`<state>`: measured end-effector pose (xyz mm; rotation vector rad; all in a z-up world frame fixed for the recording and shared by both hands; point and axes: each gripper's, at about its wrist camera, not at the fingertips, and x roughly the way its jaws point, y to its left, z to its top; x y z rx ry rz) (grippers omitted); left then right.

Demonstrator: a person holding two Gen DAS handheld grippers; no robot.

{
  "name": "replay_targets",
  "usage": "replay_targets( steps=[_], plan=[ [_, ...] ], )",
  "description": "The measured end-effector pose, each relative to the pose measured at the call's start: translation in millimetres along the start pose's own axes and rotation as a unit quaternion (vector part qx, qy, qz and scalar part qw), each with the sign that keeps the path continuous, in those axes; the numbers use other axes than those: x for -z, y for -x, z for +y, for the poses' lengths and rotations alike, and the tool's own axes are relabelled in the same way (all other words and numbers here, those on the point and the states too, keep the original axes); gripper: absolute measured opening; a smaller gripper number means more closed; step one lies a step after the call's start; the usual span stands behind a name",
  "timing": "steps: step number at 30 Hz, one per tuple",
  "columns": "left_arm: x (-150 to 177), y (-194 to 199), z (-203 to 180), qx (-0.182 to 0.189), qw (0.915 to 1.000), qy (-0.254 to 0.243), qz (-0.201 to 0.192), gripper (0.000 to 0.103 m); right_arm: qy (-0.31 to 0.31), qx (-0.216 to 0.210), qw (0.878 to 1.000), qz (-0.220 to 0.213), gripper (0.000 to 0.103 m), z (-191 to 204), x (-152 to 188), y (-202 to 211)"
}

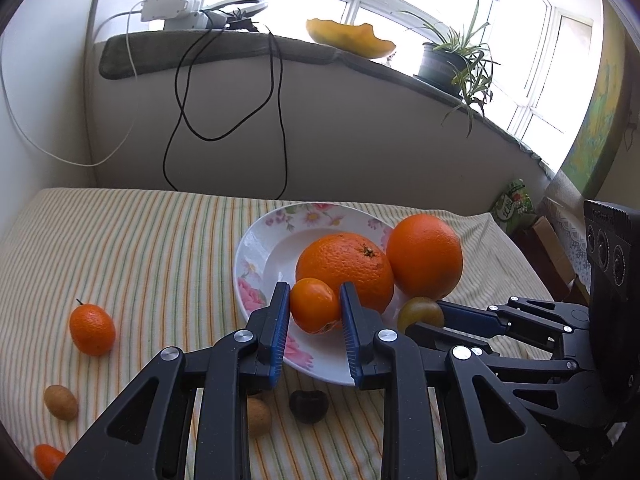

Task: Organize fruits
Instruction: 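Open the right gripper to drop the kiwi on the plate while the left releases the tangerine, then move the right gripper to a second brown kiwi while the left moves to a tangerine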

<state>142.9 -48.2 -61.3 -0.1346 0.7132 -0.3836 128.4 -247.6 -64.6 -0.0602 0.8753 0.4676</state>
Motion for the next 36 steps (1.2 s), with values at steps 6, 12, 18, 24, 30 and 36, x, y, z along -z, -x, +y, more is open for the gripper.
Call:
replay_targets(
  steps=[6, 12, 18, 24, 30, 36],
  plan=[
    [-1, 2, -1, -0.003, 1.0000, -0.005, -0.005, 0.034, 0.003, 0.006, 1.000, -0.005, 0.030, 0, -1, 1],
    [-2, 6, -1, -0.007, 0.9999, -0.006, -0.011, 0.040, 0.007, 0.008, 1.000, -0.004, 0.037, 2, -1, 2],
    [-1, 10, 0, -0.007, 0.9999, -0.002, -0.014, 0.042, 0.004, 0.010, 1.000, -0.019, 0.053, 2, -2, 10],
    [-1, 17, -1, -0.010, 0.9998, -0.001, -0.020, 0.046, -0.002, 0.011, 1.000, -0.026, 0.056, 0, -2, 18],
    [3, 27, -2, -0.014, 0.9996, -0.001, -0.025, 0.047, -0.002, 0.010, 0.999, -0.031, 0.057, 3, -1, 25],
    [7, 43, 0, -0.025, 0.9991, 0.001, -0.035, 0.056, -0.001, 0.007, 0.999, -0.035, 0.057, 10, 1, 31]
  ],
)
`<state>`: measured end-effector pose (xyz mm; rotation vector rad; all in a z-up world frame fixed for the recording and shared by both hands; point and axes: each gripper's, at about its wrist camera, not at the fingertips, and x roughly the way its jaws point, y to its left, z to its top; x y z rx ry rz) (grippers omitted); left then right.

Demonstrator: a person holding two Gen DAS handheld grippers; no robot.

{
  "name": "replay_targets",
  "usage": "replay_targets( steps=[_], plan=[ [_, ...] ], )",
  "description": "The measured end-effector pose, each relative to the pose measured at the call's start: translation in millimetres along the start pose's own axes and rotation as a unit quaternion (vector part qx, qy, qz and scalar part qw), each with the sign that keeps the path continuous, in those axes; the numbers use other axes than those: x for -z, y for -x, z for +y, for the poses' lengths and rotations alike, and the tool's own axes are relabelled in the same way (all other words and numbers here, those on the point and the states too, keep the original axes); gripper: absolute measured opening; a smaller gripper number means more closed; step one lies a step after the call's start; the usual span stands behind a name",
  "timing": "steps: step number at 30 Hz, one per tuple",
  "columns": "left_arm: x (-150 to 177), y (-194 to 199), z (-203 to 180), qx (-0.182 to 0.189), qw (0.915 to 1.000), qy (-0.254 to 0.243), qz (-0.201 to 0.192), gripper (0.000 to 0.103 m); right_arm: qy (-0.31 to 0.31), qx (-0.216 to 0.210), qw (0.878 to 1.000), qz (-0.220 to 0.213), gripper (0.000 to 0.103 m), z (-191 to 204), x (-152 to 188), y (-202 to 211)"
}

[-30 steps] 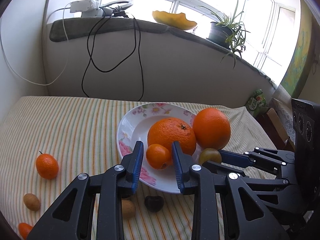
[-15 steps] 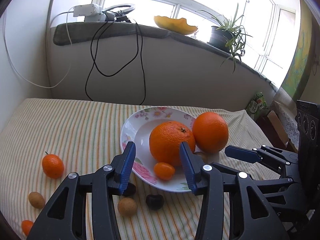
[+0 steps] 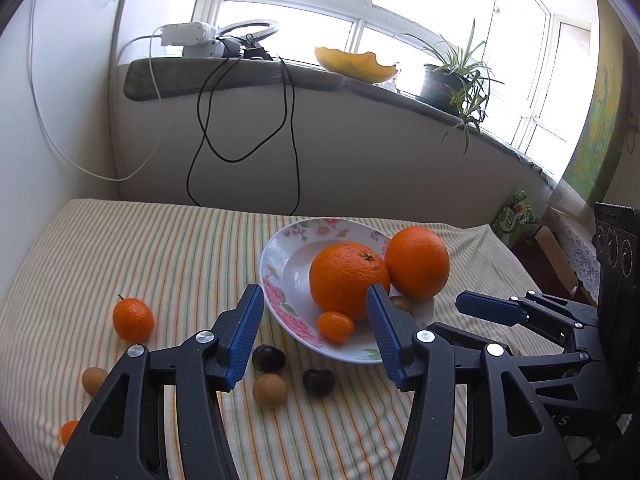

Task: Organize fruits
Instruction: 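Move the right gripper to a second brown kiwi while the left moves to a tangerine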

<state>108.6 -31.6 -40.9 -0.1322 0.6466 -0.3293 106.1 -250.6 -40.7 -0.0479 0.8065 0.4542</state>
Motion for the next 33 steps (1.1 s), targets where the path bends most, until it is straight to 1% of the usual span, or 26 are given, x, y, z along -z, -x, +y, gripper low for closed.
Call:
replay_targets(
  steps=[6, 10, 12, 13, 14, 16, 17, 23, 29, 31, 33],
  plan=[
    [8, 19, 6, -0.018, 0.9998, 0.003, -0.010, 0.063, 0.005, -0.006, 1.000, -0.007, 0.057, 11, 1, 11],
    [15, 32, 12, -0.033, 0.9994, 0.006, -0.013, 0.065, 0.009, -0.013, 1.000, -0.010, 0.057, 19, 3, 17],
    [19, 38, 16, -0.044, 0.9989, 0.004, -0.013, 0.071, 0.011, -0.018, 1.000, -0.010, 0.057, 23, 4, 18],
    [22, 42, 18, -0.050, 0.9986, 0.004, -0.014, 0.071, 0.012, -0.020, 1.000, -0.010, 0.057, 25, 4, 18],
    [24, 45, 21, -0.055, 0.9984, 0.005, -0.014, 0.071, 0.013, -0.023, 1.000, -0.009, 0.058, 28, 5, 18],
    [29, 51, 29, -0.061, 0.9980, 0.012, -0.012, 0.071, 0.015, -0.027, 0.999, -0.010, 0.064, 33, 6, 19],
    [31, 54, 33, -0.064, 0.9978, 0.015, -0.011, 0.071, 0.015, -0.031, 0.999, -0.011, 0.065, 35, 7, 19],
    [52, 71, 55, -0.086, 0.9960, 0.026, -0.004, 0.071, 0.023, -0.055, 0.998, -0.006, 0.066, 48, 9, 17],
    [78, 84, 75, -0.102, 0.9937, 0.043, 0.015, 0.071, 0.038, -0.072, 0.997, 0.004, 0.066, 64, 13, 10],
    [85, 86, 80, -0.104, 0.9931, 0.051, 0.021, 0.070, 0.044, -0.079, 0.996, 0.009, 0.066, 69, 15, 6],
    [91, 89, 85, -0.106, 0.9923, 0.058, 0.026, 0.066, 0.053, -0.085, 0.995, 0.015, 0.066, 77, 17, 1]
  ],
)
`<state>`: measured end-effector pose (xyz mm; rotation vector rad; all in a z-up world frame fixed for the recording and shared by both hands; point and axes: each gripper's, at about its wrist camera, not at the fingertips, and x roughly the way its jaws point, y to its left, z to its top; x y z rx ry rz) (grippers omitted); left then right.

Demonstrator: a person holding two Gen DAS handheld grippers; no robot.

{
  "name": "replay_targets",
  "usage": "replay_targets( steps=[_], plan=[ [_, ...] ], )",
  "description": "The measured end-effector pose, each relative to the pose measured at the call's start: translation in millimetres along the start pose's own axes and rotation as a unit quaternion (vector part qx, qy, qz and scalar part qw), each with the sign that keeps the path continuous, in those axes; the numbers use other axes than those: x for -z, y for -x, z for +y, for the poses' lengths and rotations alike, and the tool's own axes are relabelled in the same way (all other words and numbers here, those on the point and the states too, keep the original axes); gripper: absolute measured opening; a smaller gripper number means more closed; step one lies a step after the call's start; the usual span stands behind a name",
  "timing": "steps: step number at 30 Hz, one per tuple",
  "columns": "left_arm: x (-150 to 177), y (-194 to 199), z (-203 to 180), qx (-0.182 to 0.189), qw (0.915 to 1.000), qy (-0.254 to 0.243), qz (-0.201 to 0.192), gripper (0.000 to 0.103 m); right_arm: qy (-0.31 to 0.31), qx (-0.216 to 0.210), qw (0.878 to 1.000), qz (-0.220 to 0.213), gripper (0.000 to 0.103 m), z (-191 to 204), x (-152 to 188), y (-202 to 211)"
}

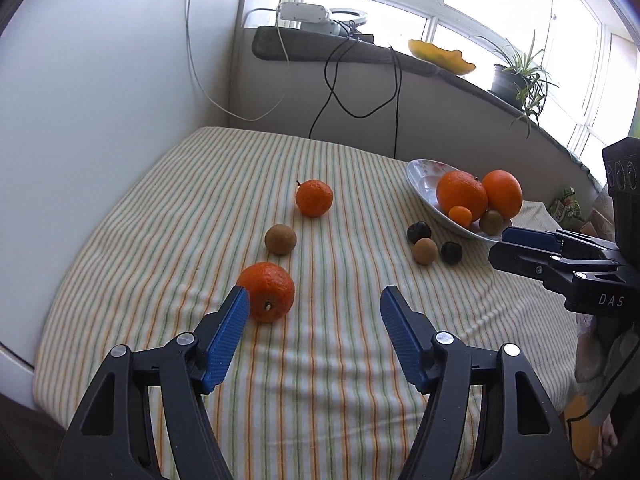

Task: Organize fruits
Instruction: 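Move the right gripper to a second brown kiwi while the left moves to a tangerine, then close the right gripper on the kiwi while the left gripper closes on the tangerine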

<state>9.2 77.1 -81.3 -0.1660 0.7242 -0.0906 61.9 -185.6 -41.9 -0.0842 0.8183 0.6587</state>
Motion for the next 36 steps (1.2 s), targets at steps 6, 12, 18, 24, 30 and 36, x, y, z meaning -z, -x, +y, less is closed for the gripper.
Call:
replay_targets(
  steps=[6, 12, 18, 24, 30, 36],
  plan=[
    [8, -2, 19, -0.004, 0.9997, 0.025, 0.008, 0.059, 0.023, -0.020, 0.999, 0.018, 0.066, 21, 1, -19],
    [8, -9, 28, 0.000, 0.9992, 0.037, 0.010, 0.056, 0.024, -0.023, 0.999, 0.034, 0.066, 28, 3, -36],
    [8, -18, 28, 0.008, 0.9991, 0.040, 0.014, 0.049, 0.003, -0.005, 0.999, 0.044, 0.056, 21, 1, -50],
    [5, -25, 28, 0.012, 0.9989, 0.042, 0.015, 0.048, 0.011, 0.018, 0.998, 0.055, 0.044, 21, -6, -67],
    [3, -32, 29, 0.010, 0.9990, 0.040, 0.018, 0.046, 0.033, 0.045, 0.996, 0.066, 0.040, 28, -9, -84],
    [6, -35, 31, 0.005, 0.9989, 0.041, 0.022, 0.046, 0.056, 0.071, 0.993, 0.070, 0.038, 30, -11, -90]
  ],
)
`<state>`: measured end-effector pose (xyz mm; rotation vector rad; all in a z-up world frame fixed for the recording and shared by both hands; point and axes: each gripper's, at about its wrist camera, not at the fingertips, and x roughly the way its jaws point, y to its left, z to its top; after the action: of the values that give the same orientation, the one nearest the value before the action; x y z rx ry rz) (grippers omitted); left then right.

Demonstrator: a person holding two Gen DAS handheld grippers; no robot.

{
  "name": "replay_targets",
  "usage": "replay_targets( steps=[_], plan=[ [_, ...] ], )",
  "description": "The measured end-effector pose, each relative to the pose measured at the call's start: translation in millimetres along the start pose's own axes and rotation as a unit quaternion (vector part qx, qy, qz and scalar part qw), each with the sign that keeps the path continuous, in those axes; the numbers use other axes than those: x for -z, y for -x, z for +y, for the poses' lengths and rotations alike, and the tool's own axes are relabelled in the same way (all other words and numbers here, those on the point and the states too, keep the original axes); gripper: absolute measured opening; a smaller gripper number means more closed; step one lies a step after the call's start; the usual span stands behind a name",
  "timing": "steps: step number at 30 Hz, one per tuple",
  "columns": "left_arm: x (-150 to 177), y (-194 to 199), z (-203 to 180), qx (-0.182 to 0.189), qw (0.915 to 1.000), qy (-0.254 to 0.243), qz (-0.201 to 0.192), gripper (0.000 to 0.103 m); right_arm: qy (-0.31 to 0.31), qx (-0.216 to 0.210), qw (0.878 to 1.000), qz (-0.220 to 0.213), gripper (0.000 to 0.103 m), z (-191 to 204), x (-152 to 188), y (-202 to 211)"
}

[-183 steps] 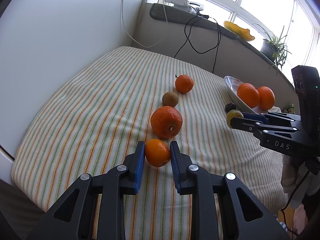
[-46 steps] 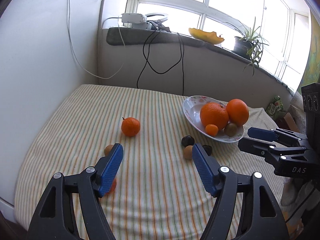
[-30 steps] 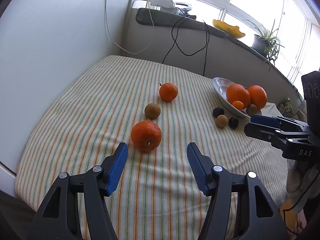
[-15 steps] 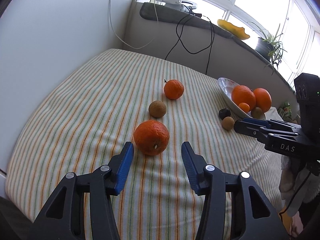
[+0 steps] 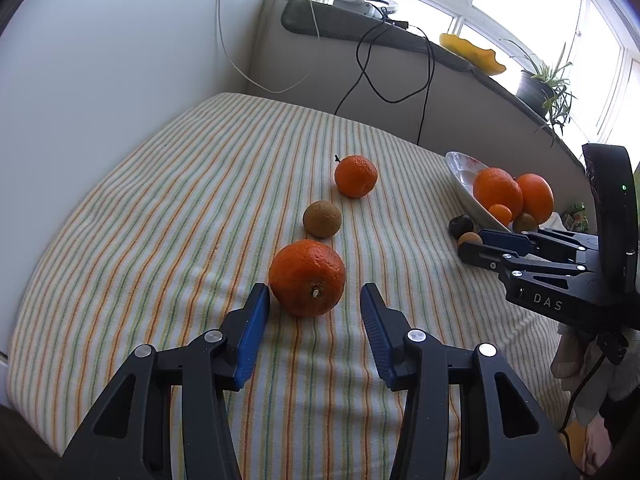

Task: Organize fruits
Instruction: 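Close the right gripper on the kiwi while the left gripper closes on the tangerine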

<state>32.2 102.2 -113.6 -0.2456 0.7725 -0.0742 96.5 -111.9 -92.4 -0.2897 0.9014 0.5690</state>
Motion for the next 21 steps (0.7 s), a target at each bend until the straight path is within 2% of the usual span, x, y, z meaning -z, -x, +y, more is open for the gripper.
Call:
replay_targets(
  steps=[2, 6, 9, 21],
  plan=[
    [0, -1, 2, -0.001, 1.0000, 0.001, 0.002, 0.046, 0.013, 0.012, 1.000, 0.004, 0.038, 2, -1, -2],
    [-2, -4, 4, -0.003, 1.0000, 0.002, 0.003, 0.042, 0.019, 0.020, 0.999, 0.017, 0.029, 1, 1, -9],
    [-4, -6, 6, 0.004, 1.0000, 0.007, 0.004, 0.038, 0.021, 0.021, 0.999, 0.016, 0.029, 1, 0, -9],
    [-6, 0, 6, 0.017, 0.9997, 0.016, -0.006, 0.037, 0.000, -0.006, 1.000, -0.002, 0.028, -6, 5, 3]
  ],
)
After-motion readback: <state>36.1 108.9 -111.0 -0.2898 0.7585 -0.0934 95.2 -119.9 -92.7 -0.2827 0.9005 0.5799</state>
